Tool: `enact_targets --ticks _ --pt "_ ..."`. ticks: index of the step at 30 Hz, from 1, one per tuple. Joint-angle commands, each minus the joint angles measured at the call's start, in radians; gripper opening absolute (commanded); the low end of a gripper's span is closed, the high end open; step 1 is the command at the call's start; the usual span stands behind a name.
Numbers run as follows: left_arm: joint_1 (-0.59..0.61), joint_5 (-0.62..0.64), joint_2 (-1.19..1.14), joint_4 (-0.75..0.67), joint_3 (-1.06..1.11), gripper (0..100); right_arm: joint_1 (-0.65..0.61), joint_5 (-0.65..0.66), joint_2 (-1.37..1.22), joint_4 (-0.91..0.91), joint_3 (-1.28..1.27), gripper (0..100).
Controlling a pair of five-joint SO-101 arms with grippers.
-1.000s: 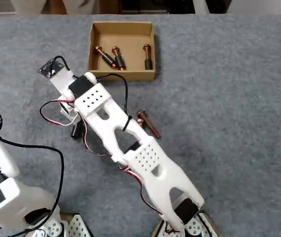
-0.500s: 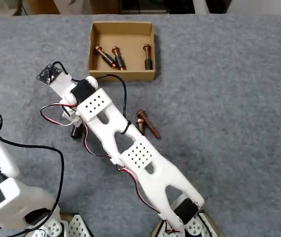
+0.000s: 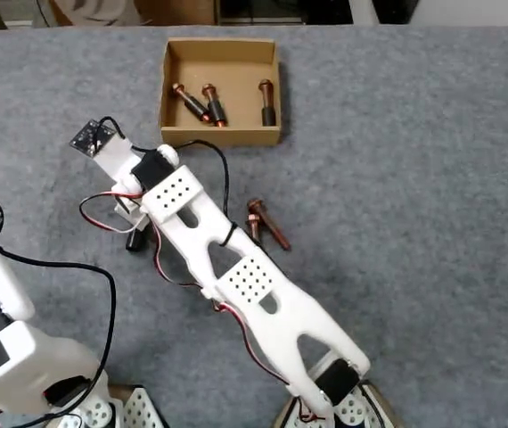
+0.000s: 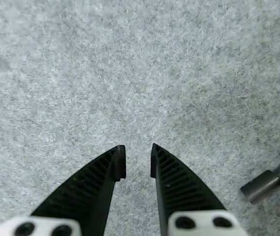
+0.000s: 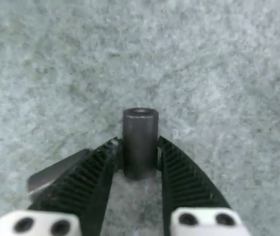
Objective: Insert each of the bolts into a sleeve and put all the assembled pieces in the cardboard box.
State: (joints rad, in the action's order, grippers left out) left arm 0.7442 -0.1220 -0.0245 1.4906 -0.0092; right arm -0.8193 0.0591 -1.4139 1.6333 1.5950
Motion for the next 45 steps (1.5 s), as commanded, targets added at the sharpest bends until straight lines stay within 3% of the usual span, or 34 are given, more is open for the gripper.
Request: enact_targets --ticks 1,12,17,26,34,42,45 --pt "0.003 -0.005 0.015 -0.014 -0.005 10 -0.008 0.0 0.002 -0.032 0.01 11.5" --pt "0.003 -0.005 0.015 -0.014 -0.003 10 -0.007 0.0 0.001 0.032 0.007 11.2" --pt "0.009 -0.005 0.015 -0.014 -0.009 10 -0.007 0.006 0.001 0.026 0.013 0.0" --pt "0.008 -0.011 0.016 -0.011 -0.011 10 0.036 -0.043 0.028 0.064 0.076 0.1" --pt "-0.002 -0.009 0.102 -0.011 -0.011 10 0.068 -0.078 0.295 0.152 0.073 0.1" --pt "-0.163 0.0 0.286 0.107 0.011 10 0.168 -0.1 0.72 0.157 0.021 0.1" --pt "-0.215 0.091 0.348 0.158 0.006 10 0.236 -0.11 0.935 0.157 -0.104 0.1"
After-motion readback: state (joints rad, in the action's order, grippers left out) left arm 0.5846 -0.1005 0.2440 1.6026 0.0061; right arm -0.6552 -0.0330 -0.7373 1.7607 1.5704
